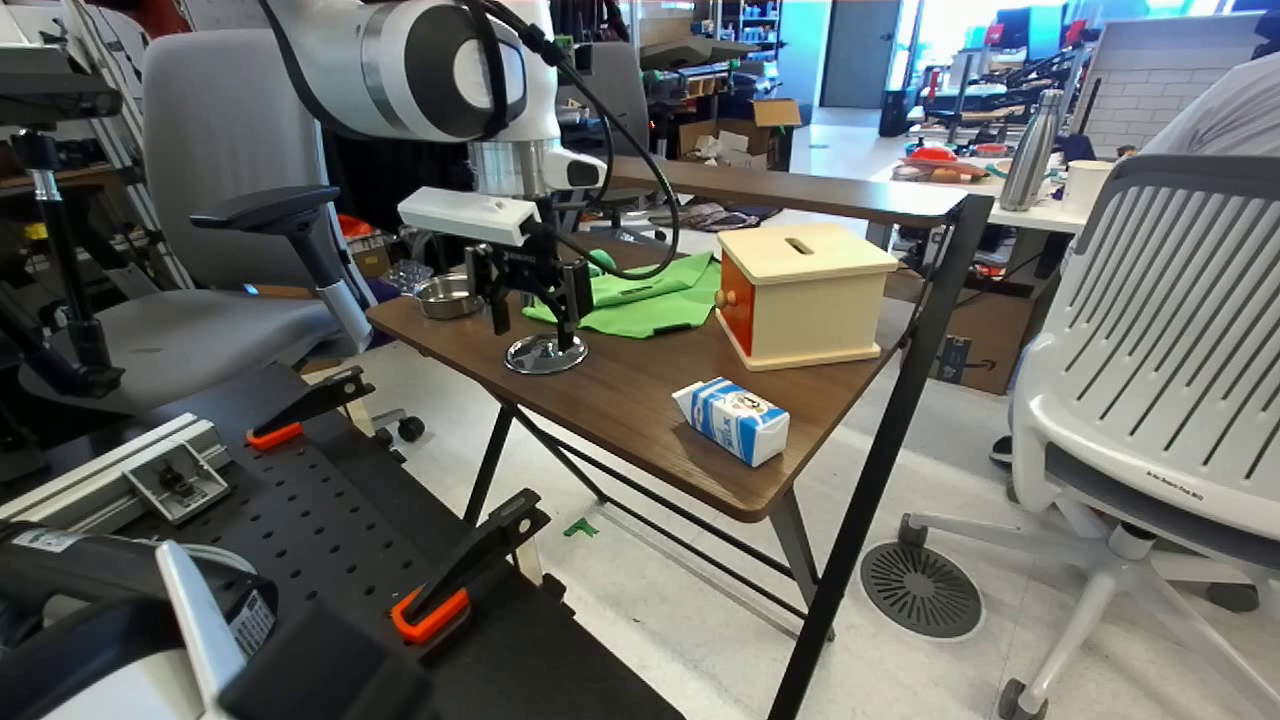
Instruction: Move the green towel forward, remove the lid from the pot then put it back on
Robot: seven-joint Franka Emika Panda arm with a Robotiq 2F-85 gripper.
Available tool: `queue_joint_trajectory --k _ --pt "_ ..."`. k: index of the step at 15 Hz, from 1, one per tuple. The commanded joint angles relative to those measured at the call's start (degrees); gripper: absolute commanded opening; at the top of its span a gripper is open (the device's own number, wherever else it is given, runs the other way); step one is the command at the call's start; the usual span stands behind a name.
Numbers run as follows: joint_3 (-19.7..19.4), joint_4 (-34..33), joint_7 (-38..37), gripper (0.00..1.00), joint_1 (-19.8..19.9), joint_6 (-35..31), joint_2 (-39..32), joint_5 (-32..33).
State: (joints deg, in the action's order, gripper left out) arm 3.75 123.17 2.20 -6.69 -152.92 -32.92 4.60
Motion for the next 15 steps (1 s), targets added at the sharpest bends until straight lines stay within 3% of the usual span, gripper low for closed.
queue_joint_trajectory --k 1,4,10,15 --pt "-0.95 -2.87 -0.94 0.67 -1.3 -0.13 -2.67 1.43" --pt "-0.76 -3.86 -0.73 0.42 -1.4 -0.15 -3.7 1.62" --pt "-0.63 -4.45 -0.36 0.01 -0.88 0.19 -3.13 1.3" --pt "-0.07 -2.82 0.16 0.05 -0.28 1.15 0.26 0.84"
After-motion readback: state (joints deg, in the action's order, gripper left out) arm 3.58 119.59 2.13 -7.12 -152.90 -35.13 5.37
